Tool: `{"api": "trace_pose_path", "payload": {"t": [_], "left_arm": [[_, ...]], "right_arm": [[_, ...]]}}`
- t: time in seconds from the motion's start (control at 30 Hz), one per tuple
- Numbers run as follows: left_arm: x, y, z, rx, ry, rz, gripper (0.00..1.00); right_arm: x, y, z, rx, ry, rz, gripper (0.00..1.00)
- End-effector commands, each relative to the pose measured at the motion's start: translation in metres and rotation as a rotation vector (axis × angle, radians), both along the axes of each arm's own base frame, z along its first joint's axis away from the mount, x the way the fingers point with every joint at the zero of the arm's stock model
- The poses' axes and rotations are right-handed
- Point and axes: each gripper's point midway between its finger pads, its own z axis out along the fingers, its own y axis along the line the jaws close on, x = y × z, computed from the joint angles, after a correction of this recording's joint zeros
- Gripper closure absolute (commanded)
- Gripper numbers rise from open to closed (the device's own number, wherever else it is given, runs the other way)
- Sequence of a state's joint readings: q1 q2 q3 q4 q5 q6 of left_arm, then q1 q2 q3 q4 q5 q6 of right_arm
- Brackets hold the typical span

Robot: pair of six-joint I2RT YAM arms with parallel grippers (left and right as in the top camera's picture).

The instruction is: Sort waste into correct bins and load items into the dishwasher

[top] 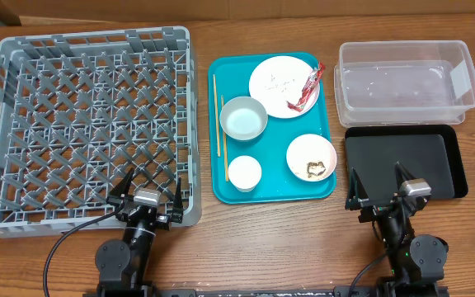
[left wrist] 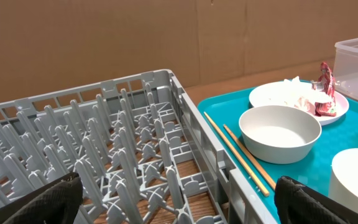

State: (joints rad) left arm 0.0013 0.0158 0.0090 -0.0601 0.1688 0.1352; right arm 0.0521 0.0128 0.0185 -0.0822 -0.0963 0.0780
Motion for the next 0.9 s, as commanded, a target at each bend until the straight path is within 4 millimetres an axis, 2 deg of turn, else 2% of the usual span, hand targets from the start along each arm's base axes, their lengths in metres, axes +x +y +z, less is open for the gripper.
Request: {"api": "trace_pose_path", "payload": {"t": [0.0,0.77,0.87], "left_arm": [[-0.0004,-0.0004,-0.0001,0.018,-0.008,-0.003,0.00],[-0.0004,-0.0004,-0.0001,0.018,-0.008,-0.003,0.00],[-0.0004,-0.0004,-0.0001,0.018,-0.008,-0.003,0.00]], "right_arm": [[0.0005,-0.0034,-0.0016,0.000,-0.005,-0.018,0.00],[0.0011,-0.0074,0.0004,0.000,-0.013,-0.041,0.00],[-0.0002,0.0012,0.0051,0.016,-0.029,0.009,0.00]]}}
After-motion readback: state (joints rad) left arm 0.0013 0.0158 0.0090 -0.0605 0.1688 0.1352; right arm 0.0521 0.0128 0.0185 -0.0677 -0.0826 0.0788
